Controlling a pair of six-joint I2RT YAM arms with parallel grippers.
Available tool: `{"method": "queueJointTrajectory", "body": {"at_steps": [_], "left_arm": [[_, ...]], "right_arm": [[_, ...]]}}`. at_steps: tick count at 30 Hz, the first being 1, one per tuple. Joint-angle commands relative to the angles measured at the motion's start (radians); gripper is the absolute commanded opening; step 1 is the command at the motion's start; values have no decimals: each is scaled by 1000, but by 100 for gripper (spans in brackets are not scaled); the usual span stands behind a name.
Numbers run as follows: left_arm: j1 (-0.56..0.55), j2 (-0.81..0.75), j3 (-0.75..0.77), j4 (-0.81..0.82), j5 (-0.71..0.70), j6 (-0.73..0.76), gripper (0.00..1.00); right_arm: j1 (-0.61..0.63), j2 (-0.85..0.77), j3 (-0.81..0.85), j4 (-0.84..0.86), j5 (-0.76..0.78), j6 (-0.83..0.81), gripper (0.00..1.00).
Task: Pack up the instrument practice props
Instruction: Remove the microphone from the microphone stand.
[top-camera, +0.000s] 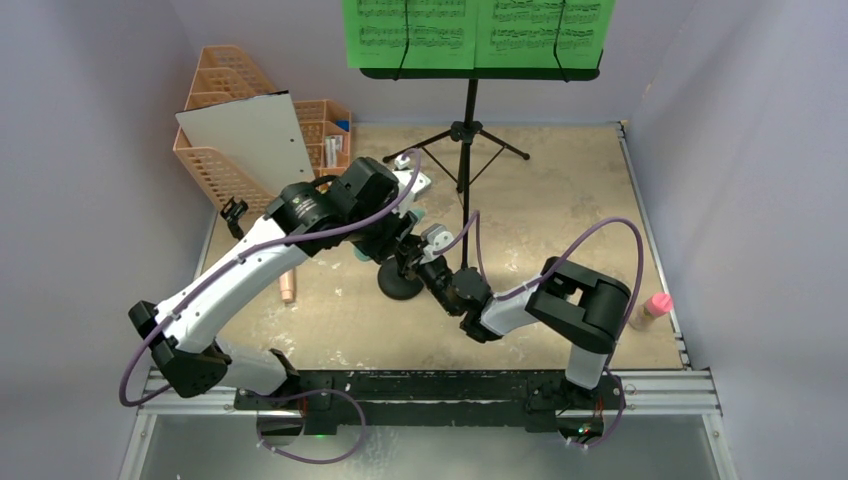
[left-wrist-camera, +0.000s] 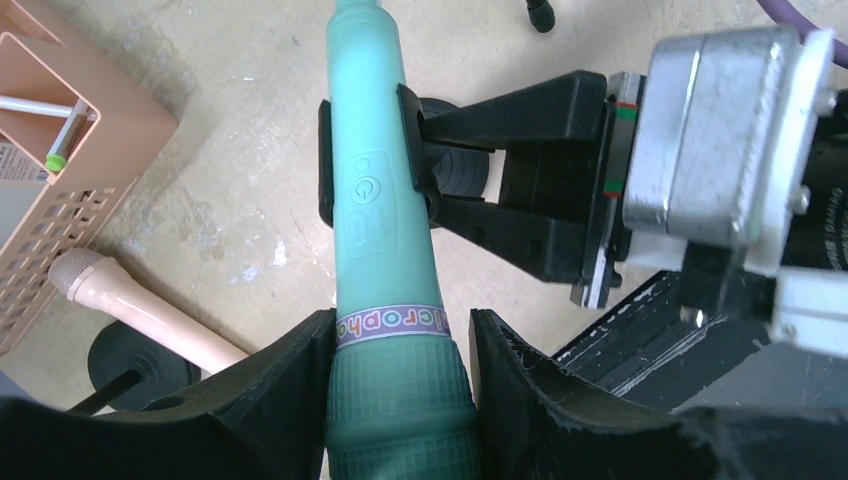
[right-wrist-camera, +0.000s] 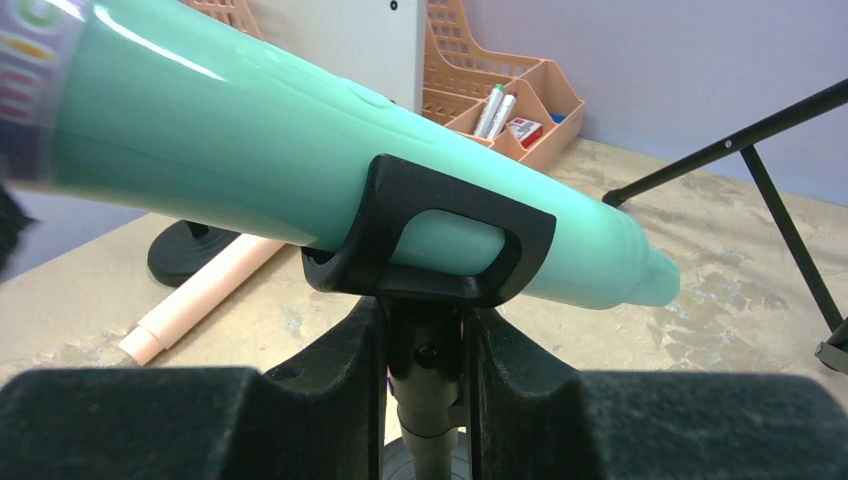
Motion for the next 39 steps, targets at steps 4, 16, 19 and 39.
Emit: {"method": "queueJointTrajectory", "body": {"at_steps": [4, 16, 19, 39], "left_arm": [[-7, -197, 15, -136, 28, -46, 0], [-7, -262, 30, -145, 31, -62, 0], [-8, -271, 38, -150, 24, -65, 0], [-7, -280, 39, -138, -112, -70, 0]], "right_arm": [[-96, 87, -69, -279, 251, 44, 0], [-113, 80, -92, -258, 283, 27, 0], [-118, 80, -97, -251, 290, 27, 0], [-93, 50, -143, -98, 218, -128, 7]]}}
